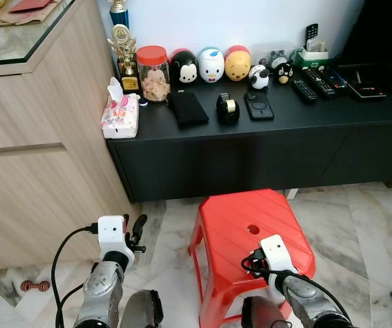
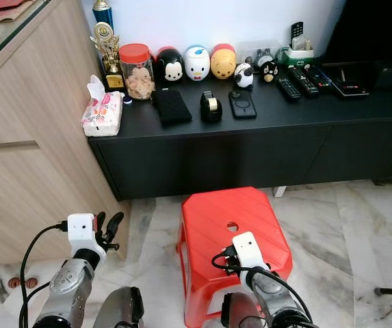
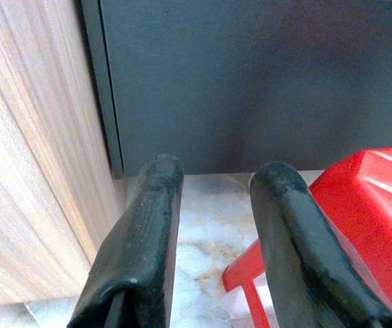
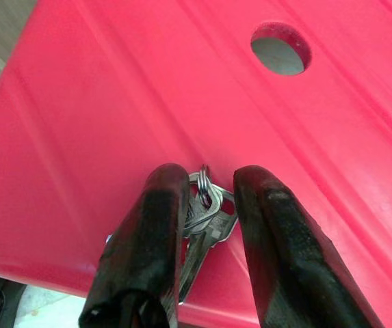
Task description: Hang keys on a hook
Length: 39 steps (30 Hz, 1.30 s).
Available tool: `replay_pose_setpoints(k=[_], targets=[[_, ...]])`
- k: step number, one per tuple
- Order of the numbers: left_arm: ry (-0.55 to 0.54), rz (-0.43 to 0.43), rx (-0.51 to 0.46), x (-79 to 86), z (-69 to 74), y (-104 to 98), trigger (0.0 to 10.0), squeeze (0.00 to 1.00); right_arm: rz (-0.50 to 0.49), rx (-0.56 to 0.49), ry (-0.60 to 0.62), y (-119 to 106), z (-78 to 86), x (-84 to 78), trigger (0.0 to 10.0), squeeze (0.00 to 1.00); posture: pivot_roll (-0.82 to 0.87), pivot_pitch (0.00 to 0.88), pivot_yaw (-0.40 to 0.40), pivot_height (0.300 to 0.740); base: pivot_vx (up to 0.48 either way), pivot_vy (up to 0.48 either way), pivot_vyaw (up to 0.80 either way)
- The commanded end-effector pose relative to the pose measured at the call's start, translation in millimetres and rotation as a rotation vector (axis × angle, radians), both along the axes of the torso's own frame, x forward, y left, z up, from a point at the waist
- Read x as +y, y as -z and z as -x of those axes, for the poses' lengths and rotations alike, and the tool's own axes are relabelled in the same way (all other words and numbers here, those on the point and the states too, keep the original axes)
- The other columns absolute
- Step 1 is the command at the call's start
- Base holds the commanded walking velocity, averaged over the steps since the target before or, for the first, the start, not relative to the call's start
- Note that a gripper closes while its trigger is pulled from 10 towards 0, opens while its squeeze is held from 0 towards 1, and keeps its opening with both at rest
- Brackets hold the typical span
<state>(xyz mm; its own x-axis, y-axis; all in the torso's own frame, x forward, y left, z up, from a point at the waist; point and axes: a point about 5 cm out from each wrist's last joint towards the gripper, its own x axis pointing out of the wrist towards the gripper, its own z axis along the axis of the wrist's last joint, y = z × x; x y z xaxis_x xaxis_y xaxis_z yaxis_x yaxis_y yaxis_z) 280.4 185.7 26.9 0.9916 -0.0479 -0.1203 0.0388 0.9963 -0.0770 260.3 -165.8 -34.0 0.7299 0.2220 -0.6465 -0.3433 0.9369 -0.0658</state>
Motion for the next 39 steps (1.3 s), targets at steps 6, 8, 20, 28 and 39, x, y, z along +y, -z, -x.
replay_pose_setpoints(k=[6,8,20,28,39], targets=[[0.000,-0.002,0.000,-0.3,2.3,1.2,10.0,0.00,-0.010,-0.003,-0.013,-0.9,-1.2,3.3,0.0,0.00,-0.08,0.088,-0.004,0.610,0.000,0.000,0.00],[0.000,-0.002,0.002,-0.5,2.3,1.3,10.0,0.00,-0.011,-0.004,-0.013,-0.9,-1.3,3.4,0.0,0.00,-0.08,0.087,-0.004,0.610,0.000,0.000,0.00],[0.003,-0.006,0.004,-1.4,1.2,1.2,10.0,0.00,-0.022,-0.018,-0.006,-1.6,-1.9,5.6,0.0,0.00,-0.08,0.082,-0.004,0.610,0.000,0.000,0.00],[0.000,-0.003,0.007,-3.4,-1.5,1.3,10.0,0.00,-0.032,-0.098,0.072,-11.1,-9.6,-8.2,0.0,0.00,-0.09,0.066,-0.012,0.610,0.000,0.000,0.00],[0.003,-0.020,0.031,-4.1,0.6,6.9,10.0,0.00,-0.214,-0.403,0.277,-40.2,-14.4,-27.5,0.0,0.00,-0.11,0.048,-0.019,0.610,0.000,0.000,0.00]])
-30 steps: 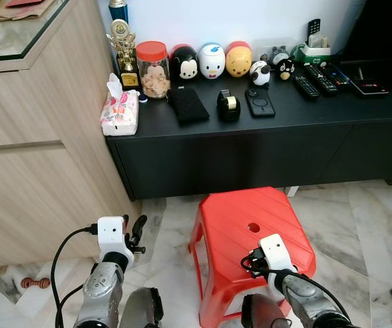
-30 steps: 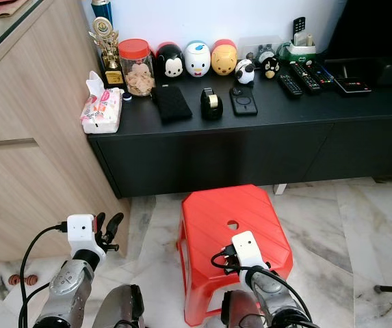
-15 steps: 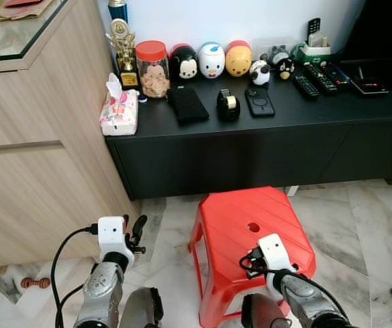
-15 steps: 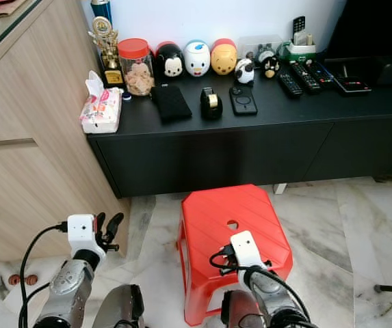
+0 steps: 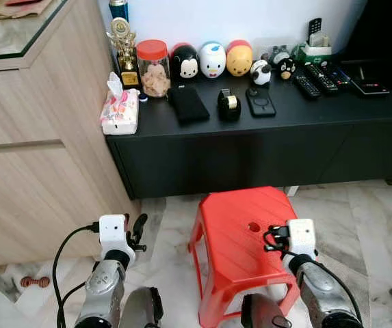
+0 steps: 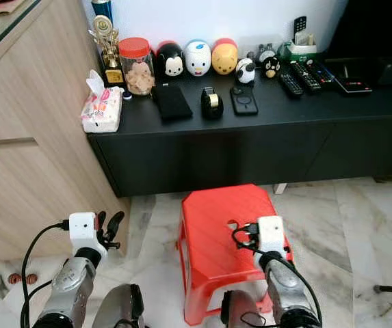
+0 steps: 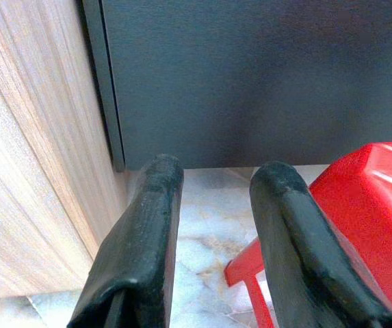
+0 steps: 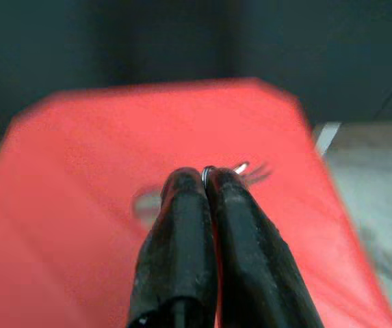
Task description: Hang keys on a hook
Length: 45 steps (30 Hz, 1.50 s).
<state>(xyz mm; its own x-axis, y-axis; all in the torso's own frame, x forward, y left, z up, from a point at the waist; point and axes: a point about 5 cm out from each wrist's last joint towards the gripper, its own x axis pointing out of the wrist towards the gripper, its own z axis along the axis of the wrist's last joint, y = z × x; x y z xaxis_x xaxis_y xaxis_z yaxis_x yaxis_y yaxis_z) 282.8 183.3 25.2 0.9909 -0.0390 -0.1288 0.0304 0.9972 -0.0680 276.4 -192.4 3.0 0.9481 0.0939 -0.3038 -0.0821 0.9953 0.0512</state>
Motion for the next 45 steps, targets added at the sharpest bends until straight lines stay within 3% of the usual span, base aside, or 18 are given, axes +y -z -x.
replay_pose_setpoints(k=[1,3,4,5,6,13,27,33,38,45], targets=[[0.012,-0.011,0.026,-2.3,3.4,5.9,10.0,0.00,-0.009,-0.069,0.025,-6.2,2.0,-1.0,0.0,0.00,-0.11,0.044,-0.018,0.610,0.000,0.000,0.00],[0.015,-0.011,0.031,-3.3,3.9,7.0,10.0,0.00,-0.012,-0.112,0.044,-11.5,2.5,-0.6,0.0,0.00,-0.11,0.043,-0.018,0.610,0.000,0.000,0.00],[0.016,-0.011,0.032,-3.7,4.0,7.4,10.0,0.00,-0.017,-0.127,0.053,-13.5,2.7,-0.4,1.5,0.00,-0.11,0.042,-0.018,0.610,0.000,0.000,0.00],[0.018,-0.013,0.034,-4.2,4.0,7.8,10.0,0.00,-0.020,-0.146,0.068,-16.5,2.7,0.3,4.9,0.00,-0.11,0.040,-0.019,0.610,0.000,0.000,0.00],[0.020,-0.014,0.035,-4.6,3.9,8.0,10.0,0.00,-0.026,-0.165,0.082,-19.4,2.5,1.0,10.0,0.00,-0.11,0.040,-0.020,0.610,0.000,0.000,0.00],[0.025,-0.017,0.034,-5.7,3.6,8.7,10.0,0.00,-0.046,-0.266,0.115,-40.7,-4.8,7.3,10.0,0.00,-0.11,0.035,-0.022,0.630,0.000,0.000,0.00],[0.023,-0.024,0.067,-5.1,8.6,16.5,10.0,0.00,-0.047,-0.231,0.139,-39.2,-4.8,8.3,10.0,0.00,-0.11,0.020,-0.021,0.730,0.000,0.000,0.00],[0.002,-0.036,0.139,1.7,14.5,26.8,10.0,0.00,-0.045,-0.213,0.138,-36.8,-3.9,9.2,10.0,0.00,-0.11,0.006,-0.019,0.740,0.000,0.000,0.00],[-0.063,-0.048,0.292,19.7,34.0,48.9,10.0,0.00,-0.058,-0.209,0.139,-38.4,-5.7,8.3,10.0,0.00,-0.10,0.000,-0.016,0.740,0.000,0.000,0.00],[-0.151,-0.093,0.534,41.5,85.3,85.3,10.0,0.00,-0.064,-0.206,0.136,-37.9,-6.5,8.7,10.0,0.00,-0.10,0.000,-0.012,0.740,0.000,0.000,0.00]])
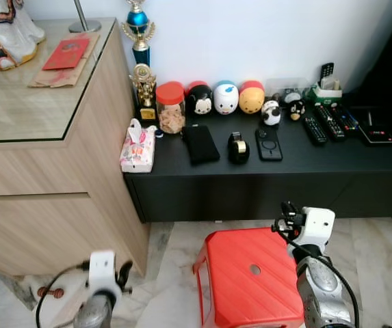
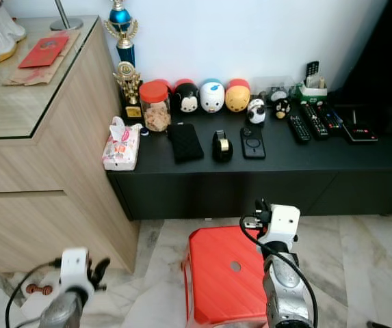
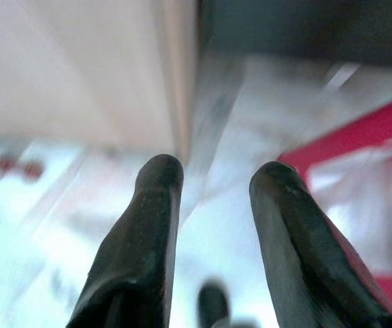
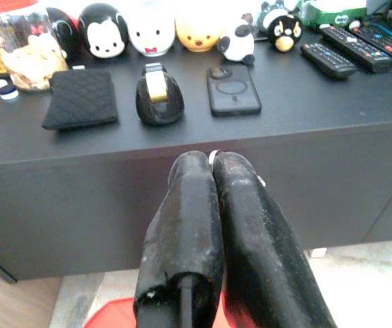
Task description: Hang keys on a hook
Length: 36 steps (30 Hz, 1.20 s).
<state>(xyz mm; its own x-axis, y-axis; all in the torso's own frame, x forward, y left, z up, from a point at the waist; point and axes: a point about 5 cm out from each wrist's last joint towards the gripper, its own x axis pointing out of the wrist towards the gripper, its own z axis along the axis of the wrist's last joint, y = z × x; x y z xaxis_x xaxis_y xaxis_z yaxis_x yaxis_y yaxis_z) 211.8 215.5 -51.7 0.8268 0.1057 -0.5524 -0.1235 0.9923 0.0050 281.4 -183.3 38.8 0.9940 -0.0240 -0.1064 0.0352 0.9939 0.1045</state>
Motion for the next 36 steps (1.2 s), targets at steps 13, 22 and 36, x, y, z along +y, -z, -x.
replay_pose_setpoints(k=[13,22,36], targets=[[-0.053,-0.066,0.343,24.0,75.1,37.4,10.0,0.00,-0.011,0.005,-0.008,-2.1,-5.2,5.3,10.0,0.00,-0.10,0.008,-0.015,0.740,-0.050,0.000,0.00],[-0.023,-0.052,0.335,15.6,71.1,38.0,10.0,0.00,-0.008,0.005,0.002,-3.4,-8.5,8.6,10.0,0.00,-0.09,0.012,-0.017,0.740,-0.350,0.000,0.00],[-0.015,-0.043,0.371,14.6,73.6,40.2,10.0,0.00,-0.008,0.024,0.012,-0.3,-8.8,9.9,10.0,0.00,-0.09,0.030,-0.014,0.740,-0.352,0.000,0.00]])
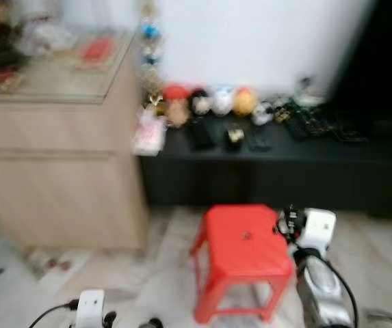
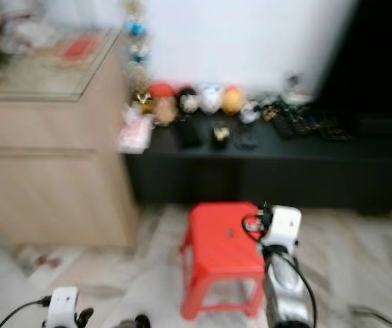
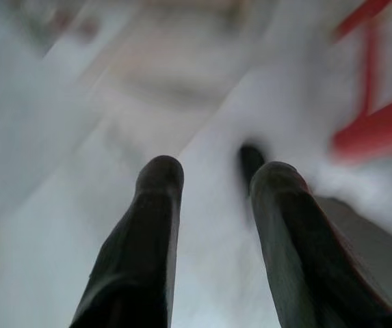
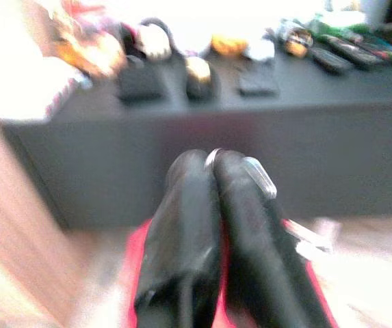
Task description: Hang keys on a hook
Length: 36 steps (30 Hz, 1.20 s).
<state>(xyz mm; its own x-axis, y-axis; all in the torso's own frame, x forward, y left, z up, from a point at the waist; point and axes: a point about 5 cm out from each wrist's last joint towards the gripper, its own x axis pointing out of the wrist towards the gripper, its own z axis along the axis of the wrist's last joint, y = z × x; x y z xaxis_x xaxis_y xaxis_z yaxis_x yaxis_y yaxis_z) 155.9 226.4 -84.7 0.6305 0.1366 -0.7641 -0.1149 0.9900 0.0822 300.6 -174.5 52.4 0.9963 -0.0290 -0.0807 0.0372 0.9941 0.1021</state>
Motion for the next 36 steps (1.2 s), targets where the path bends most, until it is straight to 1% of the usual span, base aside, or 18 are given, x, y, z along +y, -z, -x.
replay_pose_setpoints(k=[1,5,20,28,36], targets=[[-0.012,-0.002,0.079,3.4,18.6,7.7,10.0,0.00,-0.012,0.050,0.008,13.4,10.2,1.1,10.0,0.00,-0.09,0.032,-0.014,0.740,-0.349,0.000,0.00],[-0.013,0.001,0.087,2.6,19.8,8.5,10.0,0.00,-0.012,0.052,0.010,13.4,9.3,1.1,10.0,0.00,-0.09,0.034,-0.015,0.740,-0.345,0.000,0.00],[-0.013,0.010,0.092,-0.6,17.4,8.7,10.0,0.00,-0.007,0.063,0.020,15.4,8.8,-0.3,10.0,0.00,-0.09,0.036,-0.014,0.740,-0.344,0.000,0.00],[-0.017,0.020,0.092,0.8,21.5,9.5,10.0,0.00,-0.005,0.069,0.020,17.0,9.1,0.2,10.0,0.00,-0.09,0.039,-0.015,0.740,-0.332,0.000,0.00],[-0.013,0.027,0.084,-1.0,19.4,9.1,10.0,0.00,-0.002,0.075,0.018,18.0,9.1,1.1,10.0,0.00,-0.09,0.039,-0.016,0.740,-0.322,0.000,0.00]])
